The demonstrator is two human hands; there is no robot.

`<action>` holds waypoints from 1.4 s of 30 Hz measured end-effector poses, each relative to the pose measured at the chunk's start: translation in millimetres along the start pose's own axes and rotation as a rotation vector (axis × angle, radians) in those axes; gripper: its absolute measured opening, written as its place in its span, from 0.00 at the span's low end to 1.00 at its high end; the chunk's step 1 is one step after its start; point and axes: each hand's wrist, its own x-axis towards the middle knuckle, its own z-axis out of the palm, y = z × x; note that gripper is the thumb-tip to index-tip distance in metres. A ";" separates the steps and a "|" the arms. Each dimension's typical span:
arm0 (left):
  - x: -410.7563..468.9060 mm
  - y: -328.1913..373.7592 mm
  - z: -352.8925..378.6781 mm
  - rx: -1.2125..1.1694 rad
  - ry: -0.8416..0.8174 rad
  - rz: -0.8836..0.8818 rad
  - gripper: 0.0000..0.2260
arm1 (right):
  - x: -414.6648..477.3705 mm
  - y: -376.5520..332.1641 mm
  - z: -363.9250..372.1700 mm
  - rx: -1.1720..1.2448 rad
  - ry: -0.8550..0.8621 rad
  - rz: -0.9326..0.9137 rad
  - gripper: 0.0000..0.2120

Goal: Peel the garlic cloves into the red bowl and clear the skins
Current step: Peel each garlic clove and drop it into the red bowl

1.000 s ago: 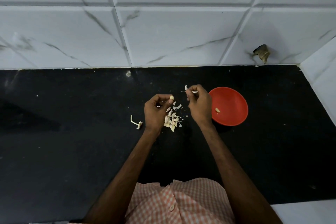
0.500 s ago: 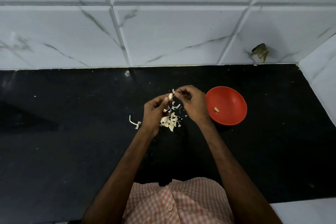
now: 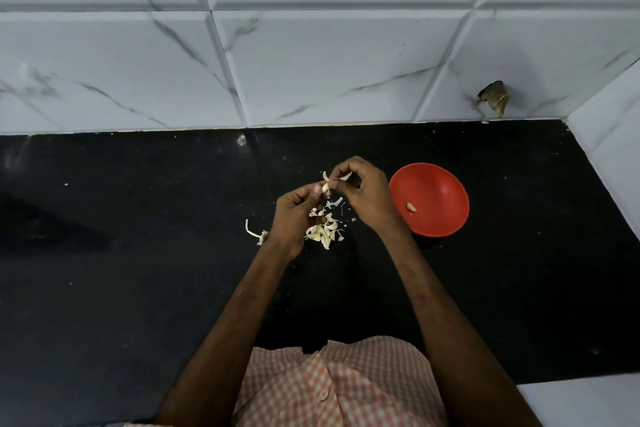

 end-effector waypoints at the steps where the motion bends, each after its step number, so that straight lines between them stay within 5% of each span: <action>1: 0.0 0.0 0.7 -0.013 -0.002 -0.006 0.09 | 0.4 -0.6 0.7 0.006 0.011 0.012 0.04; 14: 0.6 -3.2 -0.9 0.006 0.012 -0.067 0.09 | 0.7 4.5 7.0 -0.102 -0.069 0.076 0.02; 25: 6.4 -4.7 -4.1 -0.229 0.024 -0.223 0.06 | -3.7 5.7 0.1 -0.163 -0.191 -0.028 0.01; 35: 10.3 -9.0 -13.0 -0.309 0.004 -0.224 0.08 | -7.2 8.6 -0.8 -0.138 -0.063 0.033 0.10; 42: 8.1 -6.2 -9.8 -0.220 -0.030 -0.151 0.09 | -5.6 3.1 13.6 -0.018 0.015 0.110 0.05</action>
